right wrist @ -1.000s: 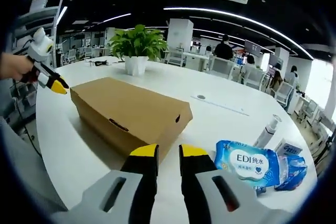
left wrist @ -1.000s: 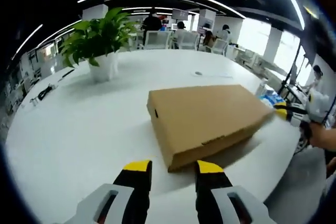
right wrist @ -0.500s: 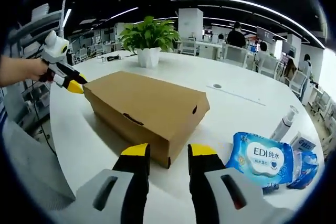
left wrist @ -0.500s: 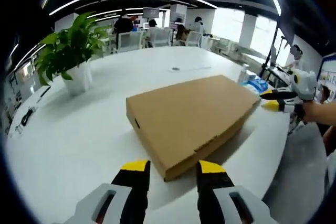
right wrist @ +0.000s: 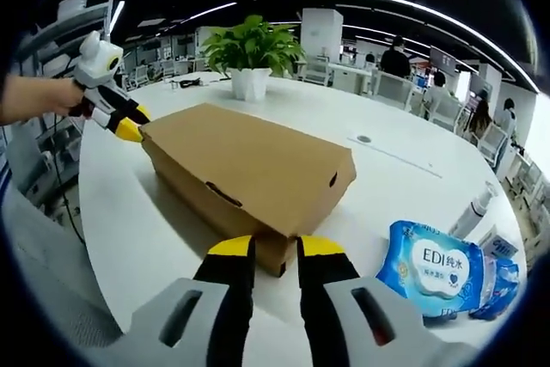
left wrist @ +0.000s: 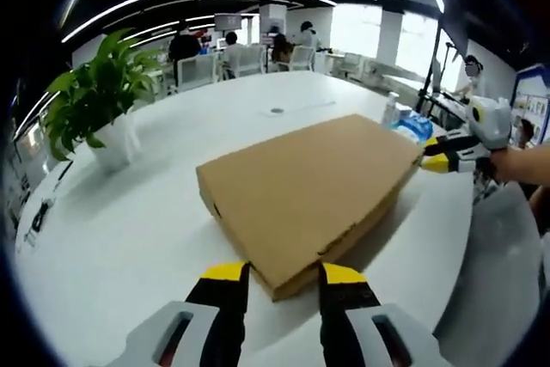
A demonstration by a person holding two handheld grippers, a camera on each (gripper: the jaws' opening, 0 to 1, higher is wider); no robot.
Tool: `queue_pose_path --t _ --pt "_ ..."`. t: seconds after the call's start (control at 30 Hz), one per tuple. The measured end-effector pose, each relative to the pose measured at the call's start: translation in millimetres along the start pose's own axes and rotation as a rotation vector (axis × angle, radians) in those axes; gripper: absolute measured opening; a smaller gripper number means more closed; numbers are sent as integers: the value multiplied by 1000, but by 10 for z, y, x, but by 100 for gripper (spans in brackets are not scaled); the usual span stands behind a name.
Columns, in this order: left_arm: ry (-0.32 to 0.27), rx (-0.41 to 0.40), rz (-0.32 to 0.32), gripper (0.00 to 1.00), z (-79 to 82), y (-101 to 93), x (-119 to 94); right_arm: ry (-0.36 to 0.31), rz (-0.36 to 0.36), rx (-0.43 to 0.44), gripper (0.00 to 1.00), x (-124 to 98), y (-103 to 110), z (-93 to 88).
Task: Operate the shoe box by opening the lid, removing the specified soft item, and placing it in the target area until the item is outside and the box remains undamaged.
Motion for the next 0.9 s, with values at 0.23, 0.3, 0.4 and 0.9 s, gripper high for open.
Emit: queue_pose_path --t 0.23,0.3,0.4,0.9 --pt "15 16 0 31 -4 11 42 14 -12 5 16 32 -9 -28" --pt "11 5 -1 31 -3 22 55 15 -15 7 16 43 -28 -39" --pt "-5 -25 -10 30 -1 18 86 18 -22 8 16 64 -67 -46" --pt "-27 -32 -22 30 233 -4 326 15 -75 4 15 167 -368 -40"
Point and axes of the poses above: the point that each gripper's makers call its tool centre point, and the gripper's own axes: x roughly forward along the fingers, y roughly to its left, z roughly out of its top, the point moved 9 cm from there along -x, roughly backward along the fingers, and after that the axes turned 11 degrees about -z, right-handed, at the moved point
